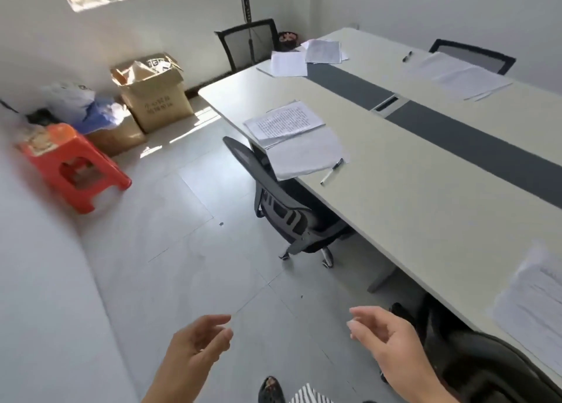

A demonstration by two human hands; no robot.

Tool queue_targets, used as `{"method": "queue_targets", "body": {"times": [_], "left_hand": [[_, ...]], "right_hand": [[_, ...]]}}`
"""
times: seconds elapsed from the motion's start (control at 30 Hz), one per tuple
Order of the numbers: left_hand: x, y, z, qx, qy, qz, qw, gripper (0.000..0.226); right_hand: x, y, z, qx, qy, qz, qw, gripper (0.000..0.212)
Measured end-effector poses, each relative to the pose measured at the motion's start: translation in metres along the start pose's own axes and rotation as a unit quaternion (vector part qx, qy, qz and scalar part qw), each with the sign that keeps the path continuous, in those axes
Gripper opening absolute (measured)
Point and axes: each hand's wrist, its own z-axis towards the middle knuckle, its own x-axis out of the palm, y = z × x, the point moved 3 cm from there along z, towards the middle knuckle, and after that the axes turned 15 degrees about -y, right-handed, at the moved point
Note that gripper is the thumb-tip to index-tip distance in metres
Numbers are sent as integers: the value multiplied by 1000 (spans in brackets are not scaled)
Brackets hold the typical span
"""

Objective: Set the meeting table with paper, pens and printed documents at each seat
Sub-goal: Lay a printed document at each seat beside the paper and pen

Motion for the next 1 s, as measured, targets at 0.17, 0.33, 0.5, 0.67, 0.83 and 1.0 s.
{"method": "queue_targets", "body": {"times": [0.17, 0.33, 0.5, 0.67, 0.83, 1.0], "left_hand": [[-62, 7, 54, -27, -55, -28, 998, 13], [-50, 0, 106, -46, -27, -34, 998, 13], [-33, -32, 188, -33, 10, -10, 999, 13], [-33, -94, 276, 2, 19, 8, 1000, 14], [-28, -132, 346, 27, 23, 15, 999, 15], [-21, -150, 414, 23, 58, 18, 998, 14]], "right_hand": [[62, 34, 15, -10, 26, -12, 1000, 26], [93, 54, 60, -5, 12, -17, 1000, 29], [128, 77, 134, 11, -5, -10, 1000, 18], [166, 123, 218, 0, -4, -3, 1000, 16], [200, 169, 291, -21, -1, -2, 1000, 15], [227, 184, 342, -11, -25, -15, 1000, 15]]}}
